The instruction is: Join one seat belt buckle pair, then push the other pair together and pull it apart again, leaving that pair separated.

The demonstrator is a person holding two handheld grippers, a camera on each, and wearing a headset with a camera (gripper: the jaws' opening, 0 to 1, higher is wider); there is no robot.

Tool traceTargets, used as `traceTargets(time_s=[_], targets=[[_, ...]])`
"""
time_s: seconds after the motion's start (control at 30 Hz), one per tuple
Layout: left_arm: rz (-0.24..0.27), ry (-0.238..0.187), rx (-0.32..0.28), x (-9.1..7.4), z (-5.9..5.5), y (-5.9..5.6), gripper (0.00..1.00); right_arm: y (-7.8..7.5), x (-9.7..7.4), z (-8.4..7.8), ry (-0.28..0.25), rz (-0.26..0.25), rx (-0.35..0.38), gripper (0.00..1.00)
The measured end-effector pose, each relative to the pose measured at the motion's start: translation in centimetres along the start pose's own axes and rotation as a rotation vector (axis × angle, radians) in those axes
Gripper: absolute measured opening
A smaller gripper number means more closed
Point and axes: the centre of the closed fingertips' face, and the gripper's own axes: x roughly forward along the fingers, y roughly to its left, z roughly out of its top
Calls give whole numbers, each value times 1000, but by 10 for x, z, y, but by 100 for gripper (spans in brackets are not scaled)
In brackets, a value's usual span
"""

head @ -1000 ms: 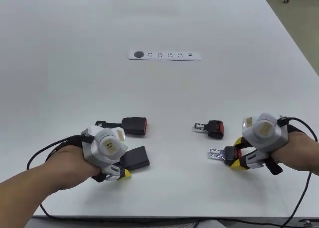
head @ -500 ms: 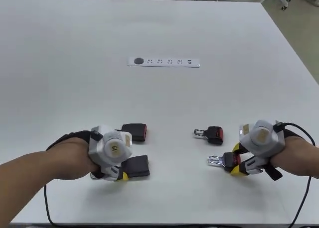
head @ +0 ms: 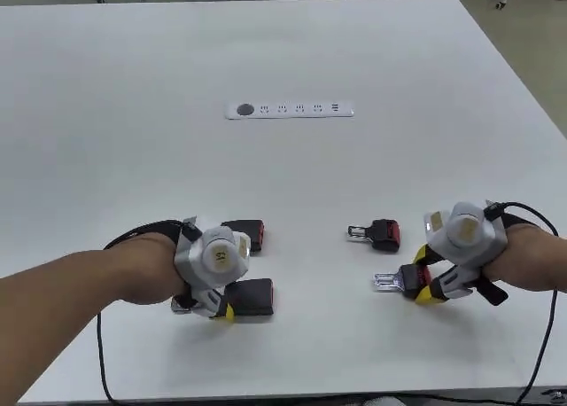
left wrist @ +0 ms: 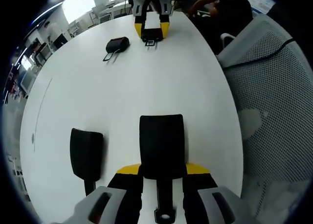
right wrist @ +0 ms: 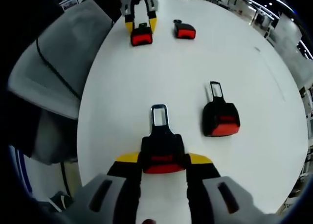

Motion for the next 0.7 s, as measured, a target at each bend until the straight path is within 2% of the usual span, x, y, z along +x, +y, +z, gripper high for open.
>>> traceTargets(time_s=[0.27, 0.43, 0.6, 0.7], targets=[[0, 27, -8, 1, 0, 0, 33, -1, 2, 5, 46, -2, -6, 36], [0, 34, -6, 1, 0, -1, 33, -3, 4, 13, 19, -20, 29, 36], [1, 37, -5, 1, 0, -1, 33, 0, 9, 24, -3, -22, 28, 36], [-2, 35, 0, 1, 0, 0, 33, 4, 15, 39, -36, -27, 40, 36]])
